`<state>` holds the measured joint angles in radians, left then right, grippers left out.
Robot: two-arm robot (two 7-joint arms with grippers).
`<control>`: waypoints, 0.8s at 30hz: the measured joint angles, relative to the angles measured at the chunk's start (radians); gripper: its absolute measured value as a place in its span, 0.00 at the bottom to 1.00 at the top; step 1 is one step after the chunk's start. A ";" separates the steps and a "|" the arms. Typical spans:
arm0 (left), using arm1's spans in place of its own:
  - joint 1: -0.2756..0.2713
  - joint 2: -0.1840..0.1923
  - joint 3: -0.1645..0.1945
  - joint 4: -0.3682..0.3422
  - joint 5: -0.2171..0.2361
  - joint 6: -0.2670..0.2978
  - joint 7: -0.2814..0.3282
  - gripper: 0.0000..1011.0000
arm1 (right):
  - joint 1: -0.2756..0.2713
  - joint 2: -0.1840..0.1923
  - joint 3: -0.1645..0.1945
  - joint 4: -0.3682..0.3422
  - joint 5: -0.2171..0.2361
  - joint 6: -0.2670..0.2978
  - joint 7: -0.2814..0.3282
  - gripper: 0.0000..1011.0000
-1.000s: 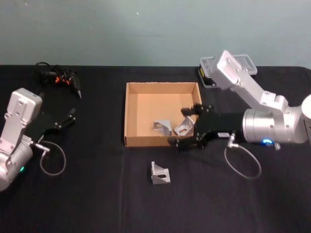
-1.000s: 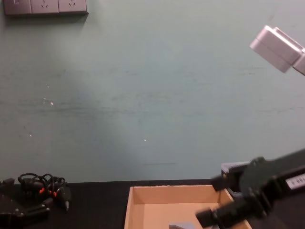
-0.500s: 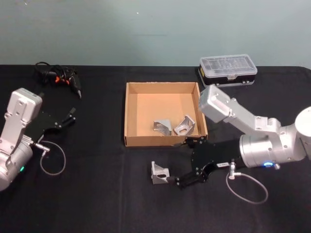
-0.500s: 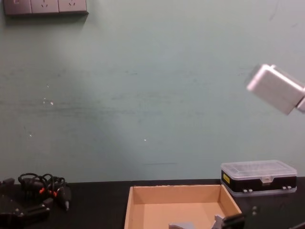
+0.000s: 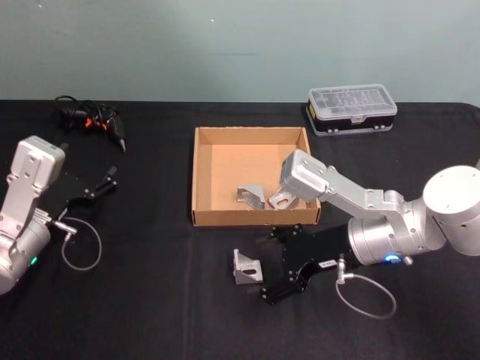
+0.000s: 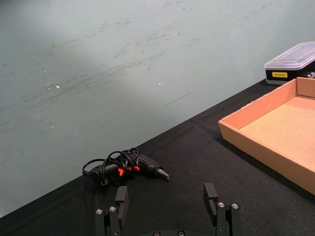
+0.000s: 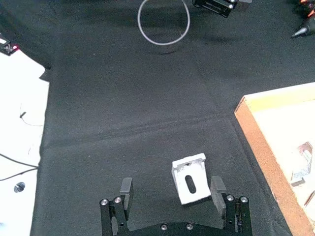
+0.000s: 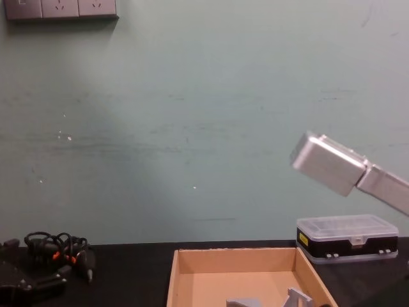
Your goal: Use one hand to pick up the angle iron from the table and place it into the box.
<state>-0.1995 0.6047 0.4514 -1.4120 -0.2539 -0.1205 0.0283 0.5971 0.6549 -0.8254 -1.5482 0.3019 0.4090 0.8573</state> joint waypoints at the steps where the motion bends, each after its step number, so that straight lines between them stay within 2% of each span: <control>1: 0.000 0.000 0.000 0.000 0.000 0.000 0.000 0.99 | 0.003 -0.003 -0.003 0.007 0.000 -0.001 0.000 0.99; 12: 0.000 0.000 0.000 0.000 0.000 0.000 0.000 0.99 | 0.047 -0.056 -0.034 0.094 -0.002 -0.015 0.004 0.99; 24: 0.000 0.000 0.000 0.000 0.000 0.000 0.000 0.99 | 0.072 -0.090 -0.065 0.152 -0.006 -0.016 0.013 0.99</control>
<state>-0.1996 0.6047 0.4514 -1.4120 -0.2539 -0.1205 0.0283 0.6689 0.5651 -0.8902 -1.3967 0.2954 0.3927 0.8700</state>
